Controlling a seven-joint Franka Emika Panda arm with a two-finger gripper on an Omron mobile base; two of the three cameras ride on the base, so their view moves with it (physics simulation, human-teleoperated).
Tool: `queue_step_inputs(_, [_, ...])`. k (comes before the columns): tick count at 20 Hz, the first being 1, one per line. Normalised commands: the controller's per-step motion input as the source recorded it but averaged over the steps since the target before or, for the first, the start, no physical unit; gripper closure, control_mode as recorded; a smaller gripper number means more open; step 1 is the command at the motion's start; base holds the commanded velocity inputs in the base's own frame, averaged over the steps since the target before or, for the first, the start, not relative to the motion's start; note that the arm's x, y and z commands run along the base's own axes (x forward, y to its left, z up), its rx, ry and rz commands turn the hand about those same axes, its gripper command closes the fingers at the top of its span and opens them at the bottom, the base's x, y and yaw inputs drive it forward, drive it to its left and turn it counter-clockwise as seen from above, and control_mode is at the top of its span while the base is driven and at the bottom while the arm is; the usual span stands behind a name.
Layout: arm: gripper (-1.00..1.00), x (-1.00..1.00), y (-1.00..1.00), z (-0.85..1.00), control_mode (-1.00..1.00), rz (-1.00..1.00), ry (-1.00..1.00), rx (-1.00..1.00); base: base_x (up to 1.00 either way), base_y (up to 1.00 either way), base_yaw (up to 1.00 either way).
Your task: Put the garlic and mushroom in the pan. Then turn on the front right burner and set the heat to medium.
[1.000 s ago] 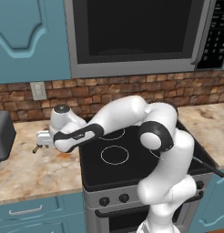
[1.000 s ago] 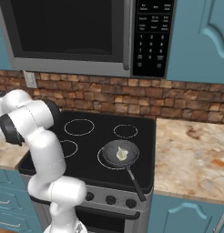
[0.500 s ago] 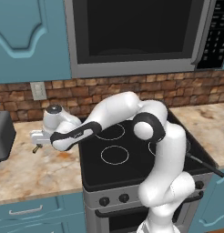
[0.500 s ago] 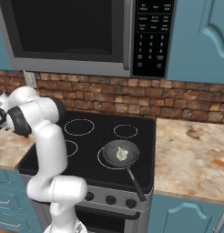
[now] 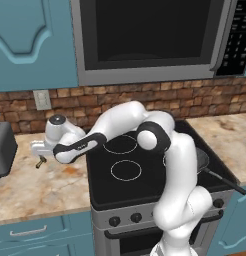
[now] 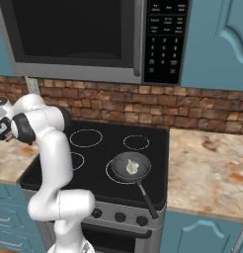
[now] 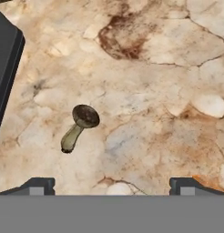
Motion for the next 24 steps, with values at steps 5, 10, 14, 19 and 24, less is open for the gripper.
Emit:
queue_step_inputs(5, [-1.0,0.27,0.19,-0.1,-1.0,0.0,-0.01,0.02,0.0,0.0,0.0])
queue_step_inputs(10, [-1.0,0.13,0.2,-0.11,-1.0,0.0,0.02,-0.01,0.0,0.0,0.0])
queue_step_inputs(14, [-1.0,0.16,0.22,-0.12,-1.0,0.0,0.03,-0.03,0.0,0.0,0.0])
queue_step_inputs(19, [-1.0,0.35,0.2,-0.21,-1.0,0.0,0.03,-0.04,0.0,0.0,0.0])
queue_step_inputs(24, [-1.0,0.4,0.12,-0.18,-1.0,-0.02,0.01,-0.05,0.0,0.0,0.0])
